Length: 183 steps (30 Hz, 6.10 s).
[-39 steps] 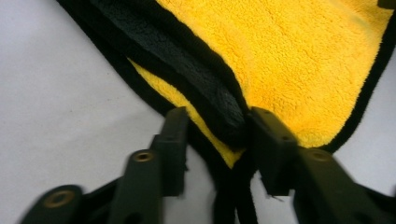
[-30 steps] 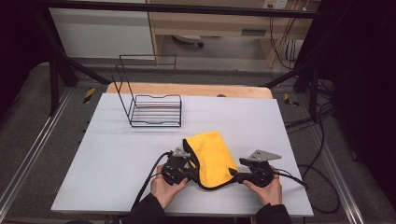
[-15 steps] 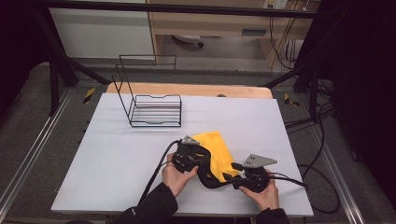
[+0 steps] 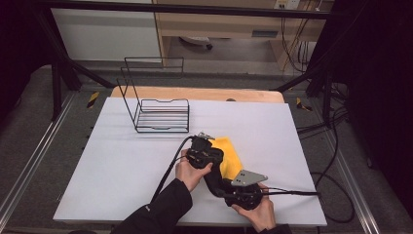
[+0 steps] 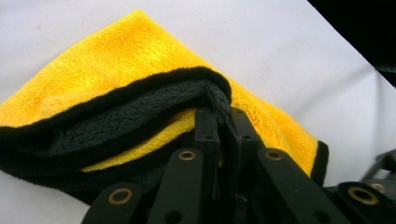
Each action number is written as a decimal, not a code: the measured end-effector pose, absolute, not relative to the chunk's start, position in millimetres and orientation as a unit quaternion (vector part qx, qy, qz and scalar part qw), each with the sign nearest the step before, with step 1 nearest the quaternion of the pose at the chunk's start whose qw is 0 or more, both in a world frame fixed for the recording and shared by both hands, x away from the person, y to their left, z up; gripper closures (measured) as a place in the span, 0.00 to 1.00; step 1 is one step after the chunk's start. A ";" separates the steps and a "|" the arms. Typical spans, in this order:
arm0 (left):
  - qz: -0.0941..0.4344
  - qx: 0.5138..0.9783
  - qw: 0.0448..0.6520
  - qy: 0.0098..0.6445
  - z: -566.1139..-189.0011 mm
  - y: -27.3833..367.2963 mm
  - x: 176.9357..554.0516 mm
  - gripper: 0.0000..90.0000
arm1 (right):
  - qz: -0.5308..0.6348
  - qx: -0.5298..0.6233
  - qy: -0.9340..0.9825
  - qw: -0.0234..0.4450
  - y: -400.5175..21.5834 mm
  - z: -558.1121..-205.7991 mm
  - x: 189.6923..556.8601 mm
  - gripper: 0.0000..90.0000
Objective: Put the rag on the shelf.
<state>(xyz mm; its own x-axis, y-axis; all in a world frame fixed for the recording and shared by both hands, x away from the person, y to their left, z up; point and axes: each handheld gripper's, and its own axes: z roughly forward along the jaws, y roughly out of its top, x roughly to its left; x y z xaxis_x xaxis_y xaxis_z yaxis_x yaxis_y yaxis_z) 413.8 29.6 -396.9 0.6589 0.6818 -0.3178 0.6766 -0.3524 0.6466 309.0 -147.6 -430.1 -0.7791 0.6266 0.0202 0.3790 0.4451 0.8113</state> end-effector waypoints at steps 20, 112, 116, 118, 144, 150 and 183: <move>0.001 0.826 0.389 0.407 -389.1 37.7 413.1 0.93 | 0.387 0.298 0.864 0.124 -118.6 -456.2 321.6 0.74; 0.066 0.821 0.343 0.451 -437.6 107.3 470.3 0.58 | 0.455 0.429 0.771 0.123 -210.6 -436.0 370.9 0.35; 0.053 0.823 0.345 0.447 -440.0 104.5 470.1 0.67 | 0.452 0.437 0.768 0.124 -204.6 -434.1 384.9 0.30; 0.053 0.823 0.345 0.447 -440.3 103.6 469.5 0.70 | 0.452 0.437 0.768 0.124 -200.8 -433.8 391.7 0.29; 0.057 0.829 0.349 0.434 -441.3 100.2 465.4 0.85 | 0.398 0.464 0.788 0.073 -160.0 -453.1 457.6 0.82; 0.040 0.818 0.365 0.443 -439.7 105.8 466.9 0.88 | 0.401 0.467 0.786 0.061 -161.9 -449.7 457.6 0.93; 0.099 0.759 0.529 0.366 -360.1 132.2 401.0 0.89 | 0.538 0.389 0.729 0.166 -172.7 -369.9 389.9 0.93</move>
<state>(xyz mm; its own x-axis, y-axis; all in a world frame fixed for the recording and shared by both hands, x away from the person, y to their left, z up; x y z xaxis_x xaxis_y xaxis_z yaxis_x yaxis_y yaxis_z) 401.0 132.2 -360.1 0.7120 0.6606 -0.2380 0.4519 -0.1717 0.8754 389.9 -172.7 -369.9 -0.6431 0.7450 0.1771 0.3885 0.1180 0.9139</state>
